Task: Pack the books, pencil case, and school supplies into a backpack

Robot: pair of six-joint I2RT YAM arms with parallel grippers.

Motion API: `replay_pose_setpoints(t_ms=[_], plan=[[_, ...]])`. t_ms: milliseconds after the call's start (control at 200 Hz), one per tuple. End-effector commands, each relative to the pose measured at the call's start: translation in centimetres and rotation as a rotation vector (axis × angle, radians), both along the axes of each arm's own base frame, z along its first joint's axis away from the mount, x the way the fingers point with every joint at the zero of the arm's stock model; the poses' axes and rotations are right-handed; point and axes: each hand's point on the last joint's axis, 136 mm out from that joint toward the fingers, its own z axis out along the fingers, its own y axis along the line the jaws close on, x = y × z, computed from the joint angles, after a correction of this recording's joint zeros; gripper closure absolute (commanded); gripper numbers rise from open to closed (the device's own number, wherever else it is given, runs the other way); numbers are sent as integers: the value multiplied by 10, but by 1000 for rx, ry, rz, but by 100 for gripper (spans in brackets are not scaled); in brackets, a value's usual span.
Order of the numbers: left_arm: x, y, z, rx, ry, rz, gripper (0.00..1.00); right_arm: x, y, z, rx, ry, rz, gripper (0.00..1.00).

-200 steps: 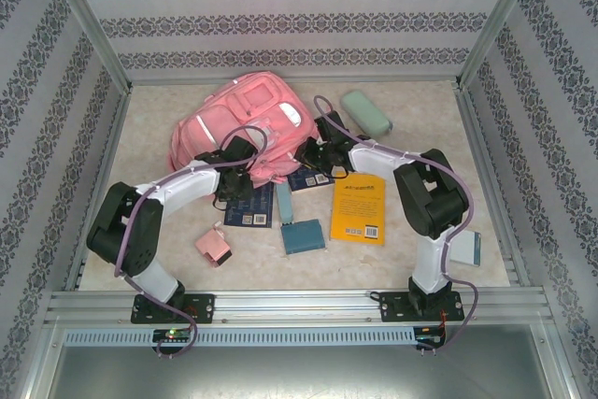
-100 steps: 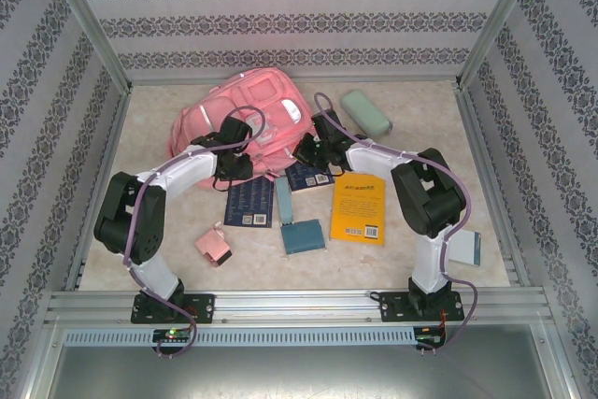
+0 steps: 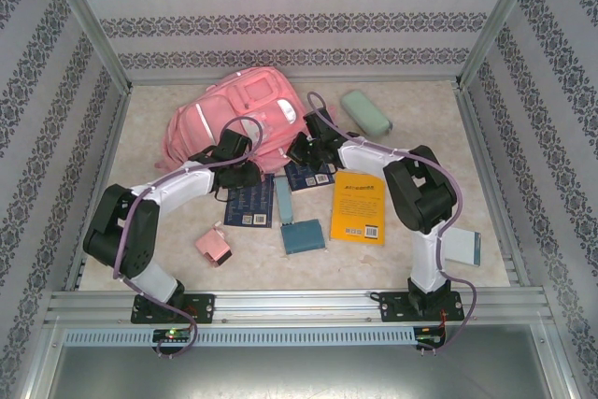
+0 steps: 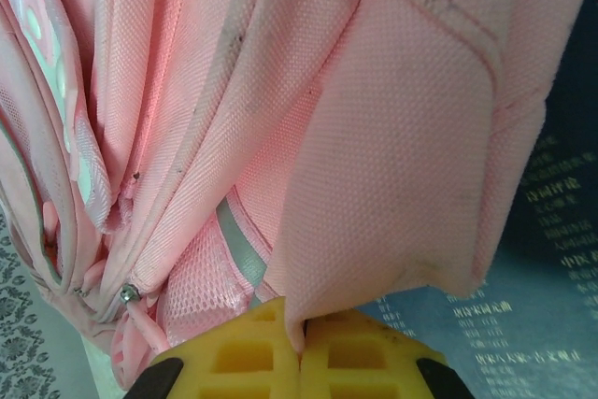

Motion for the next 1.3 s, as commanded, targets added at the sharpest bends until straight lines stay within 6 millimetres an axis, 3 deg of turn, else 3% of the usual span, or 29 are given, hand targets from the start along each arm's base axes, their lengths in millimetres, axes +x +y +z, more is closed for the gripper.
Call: replay_pose_setpoints(t_ms=[0,255,789,1164,1294], plan=[[11,-3,-3,2,-41,3,68,10,13,9,12,-44,16,100],[20,3,-22,79,-24,-5,70,22,11,0,-39,-60,3,100],[45,-1,-32,118,-29,-7,75,35,17,-25,-89,-42,23,100],[49,-15,-11,15,-63,-13,67,32,17,-27,-87,-30,33,100],[50,-12,-10,-4,-65,6,63,30,17,-29,-86,-23,36,100]])
